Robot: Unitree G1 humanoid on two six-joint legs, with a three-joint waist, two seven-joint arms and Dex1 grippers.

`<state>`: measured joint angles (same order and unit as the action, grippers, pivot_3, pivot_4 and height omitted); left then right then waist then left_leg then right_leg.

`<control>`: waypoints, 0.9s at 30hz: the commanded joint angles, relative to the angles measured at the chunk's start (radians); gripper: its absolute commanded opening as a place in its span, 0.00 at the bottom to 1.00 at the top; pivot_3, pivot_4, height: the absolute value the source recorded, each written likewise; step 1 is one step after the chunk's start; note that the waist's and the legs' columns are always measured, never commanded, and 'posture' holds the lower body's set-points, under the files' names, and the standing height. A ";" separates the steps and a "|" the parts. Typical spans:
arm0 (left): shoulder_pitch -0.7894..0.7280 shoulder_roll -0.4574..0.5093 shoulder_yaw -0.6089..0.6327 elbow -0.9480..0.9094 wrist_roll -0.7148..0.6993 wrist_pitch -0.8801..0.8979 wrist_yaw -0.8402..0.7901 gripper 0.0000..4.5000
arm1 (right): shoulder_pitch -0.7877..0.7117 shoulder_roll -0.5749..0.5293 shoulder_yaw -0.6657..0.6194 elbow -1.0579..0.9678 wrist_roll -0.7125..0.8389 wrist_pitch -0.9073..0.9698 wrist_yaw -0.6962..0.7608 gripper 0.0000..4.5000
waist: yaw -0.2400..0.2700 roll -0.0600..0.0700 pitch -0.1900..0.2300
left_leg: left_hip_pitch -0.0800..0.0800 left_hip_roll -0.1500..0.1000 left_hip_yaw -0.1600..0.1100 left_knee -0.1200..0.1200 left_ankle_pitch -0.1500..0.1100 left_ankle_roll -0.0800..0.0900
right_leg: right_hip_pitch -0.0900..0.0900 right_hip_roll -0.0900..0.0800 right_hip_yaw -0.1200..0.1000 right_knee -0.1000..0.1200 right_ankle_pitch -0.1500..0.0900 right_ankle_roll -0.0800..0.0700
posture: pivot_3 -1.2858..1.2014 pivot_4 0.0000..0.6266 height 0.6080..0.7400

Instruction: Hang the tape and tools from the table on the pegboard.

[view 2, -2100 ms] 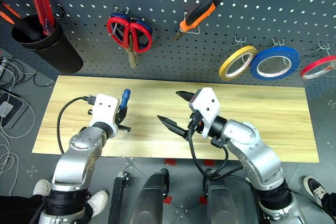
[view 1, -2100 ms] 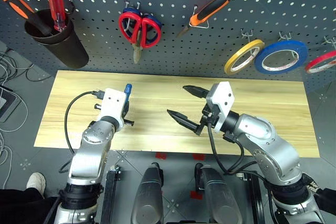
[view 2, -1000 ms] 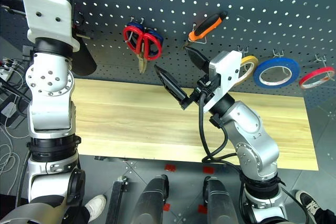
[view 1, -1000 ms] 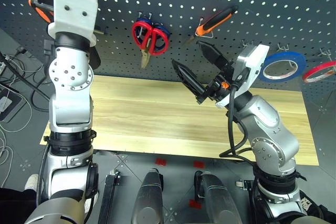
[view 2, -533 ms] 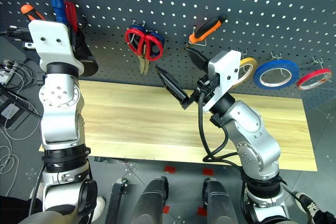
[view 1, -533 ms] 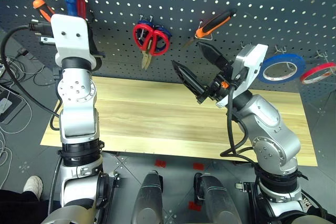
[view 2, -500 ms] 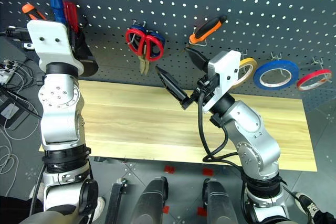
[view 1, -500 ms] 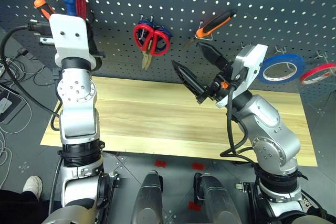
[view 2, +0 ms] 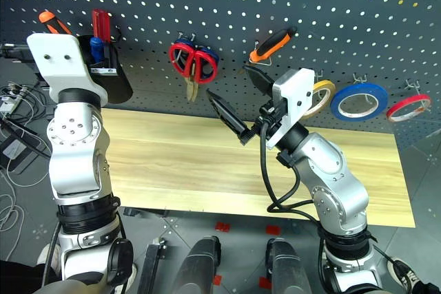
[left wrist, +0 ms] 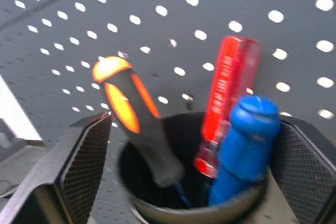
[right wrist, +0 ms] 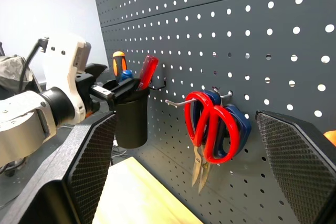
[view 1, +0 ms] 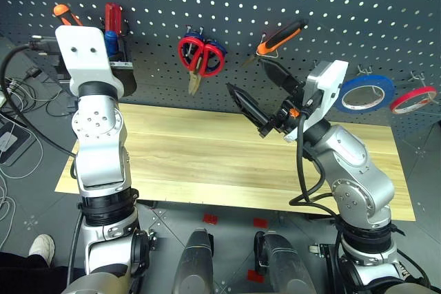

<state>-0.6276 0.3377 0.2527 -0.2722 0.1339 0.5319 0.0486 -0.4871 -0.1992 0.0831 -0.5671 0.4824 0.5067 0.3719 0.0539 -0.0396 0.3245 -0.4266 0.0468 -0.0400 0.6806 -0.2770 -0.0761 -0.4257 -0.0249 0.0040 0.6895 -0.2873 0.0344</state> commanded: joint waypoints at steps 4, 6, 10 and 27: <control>0.019 0.002 -0.045 -0.128 -0.018 -0.003 -0.046 0.99 | 0.026 -0.042 -0.023 -0.054 -0.014 -0.040 0.014 1.00 | 0.000 0.000 0.000 | 0.000 0.000 0.000 0.000 0.000 0.000 | 0.000 0.000 0.000 0.000 0.000 0.000 | 0.58 0.39 1.00; 0.030 0.010 -0.061 -0.165 -0.014 0.001 -0.064 0.99 | 0.044 -0.064 -0.047 -0.074 -0.007 -0.033 0.008 1.00 | 0.001 0.000 -0.001 | 0.000 0.000 0.000 0.000 0.000 0.000 | 0.000 0.000 0.000 0.000 0.000 0.000 | 0.57 0.39 1.00; 0.080 0.029 -0.111 -0.248 -0.001 -0.010 -0.111 0.99 | 0.111 -0.112 -0.089 -0.126 0.006 -0.014 -0.001 1.00 | 0.000 0.000 -0.006 | 0.000 0.000 0.000 0.000 0.000 0.000 | 0.000 0.000 0.001 0.000 0.000 0.000 | 0.57 0.39 1.00; 0.409 -0.122 -0.219 -0.202 -0.134 0.086 -0.217 0.99 | 0.443 -0.174 -0.073 -0.126 -0.260 0.090 -0.219 1.00 | -0.004 0.007 -0.038 | 0.008 -0.001 0.005 -0.001 -0.001 0.002 | 0.005 0.001 0.008 -0.002 0.000 0.000 | 0.55 0.39 1.00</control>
<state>-0.2222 0.2283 0.0306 -0.4936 0.0293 0.5975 -0.1608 -0.0496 -0.3888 0.0198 -0.6833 0.2531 0.5758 0.2016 0.0498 -0.0329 0.2862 -0.4178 0.0460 -0.0348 0.6798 -0.2781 -0.0738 -0.4210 -0.0241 0.0124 0.6879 -0.2877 0.0339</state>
